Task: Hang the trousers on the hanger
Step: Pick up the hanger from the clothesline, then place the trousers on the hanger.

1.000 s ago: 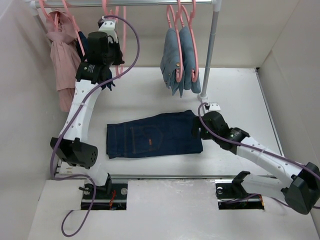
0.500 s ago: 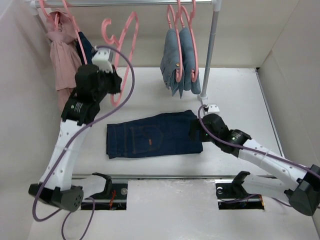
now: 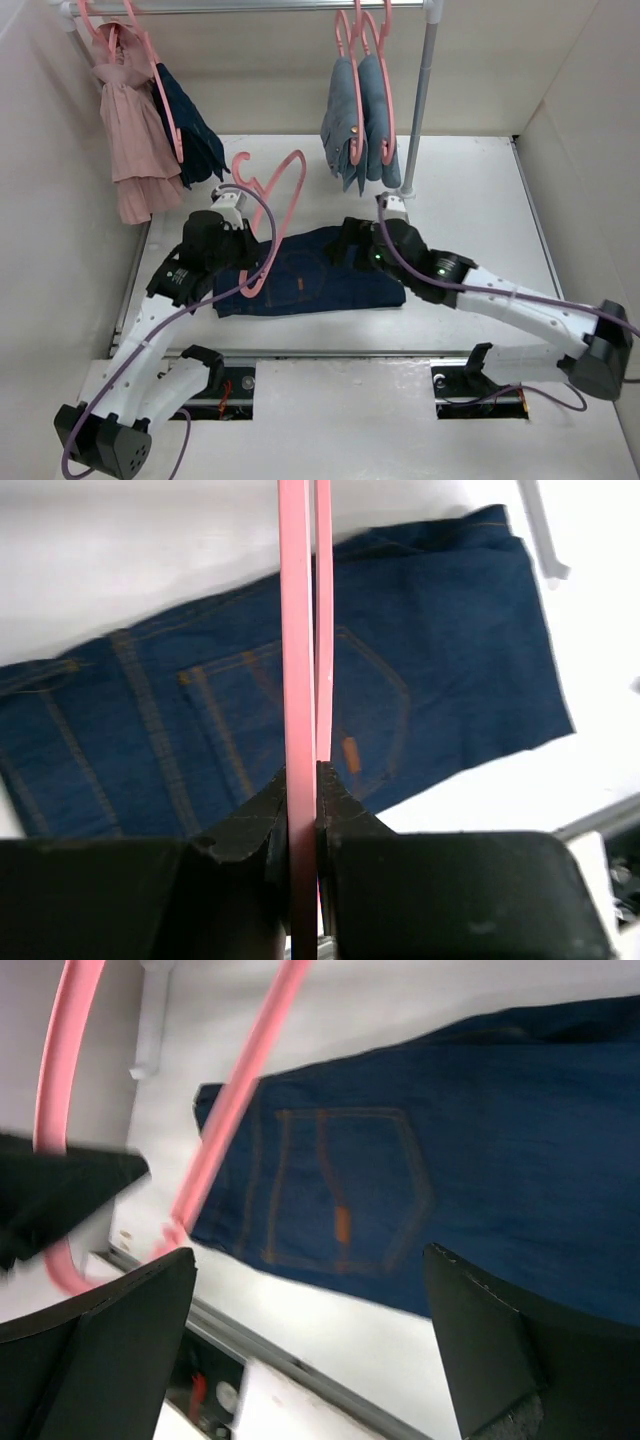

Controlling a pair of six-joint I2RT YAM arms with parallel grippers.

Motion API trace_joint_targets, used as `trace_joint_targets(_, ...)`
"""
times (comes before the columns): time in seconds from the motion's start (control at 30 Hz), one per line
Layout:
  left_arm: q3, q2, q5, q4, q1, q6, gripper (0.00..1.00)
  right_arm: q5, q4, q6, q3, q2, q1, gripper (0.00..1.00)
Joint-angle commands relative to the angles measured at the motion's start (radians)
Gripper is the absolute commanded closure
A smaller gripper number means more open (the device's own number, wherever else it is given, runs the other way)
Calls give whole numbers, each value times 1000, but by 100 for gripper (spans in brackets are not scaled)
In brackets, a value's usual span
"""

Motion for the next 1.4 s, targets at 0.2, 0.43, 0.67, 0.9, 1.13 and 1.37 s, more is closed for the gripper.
trace_joint_targets(0.2, -7, -42, 44, 153, -69, -139, 100, -122, 109, 244, 319, 436, 5, 1)
trace_joint_targets(0.43, -72, -82, 60, 122, -69, -171, 100, -178, 195, 261, 351, 556, -4, 2)
trace_joint_targets(0.67, -109, -104, 267, 234, -69, -92, 97, -354, 284, 203, 380, 656, -27, 100)
trace_joint_targets(0.9, -72, -116, 307, 224, -69, -15, 0, -326, 284, 92, 200, 583, -49, 100)
trace_joint_targets(1.13, -40, -145, 200, 214, -31, 37, 0, -376, 272, 14, 71, 512, -72, 100)
trace_joint_targets(1.37, 9, -7, 152, 159, -9, 31, 0, -305, 233, -32, 61, 457, -72, 100)
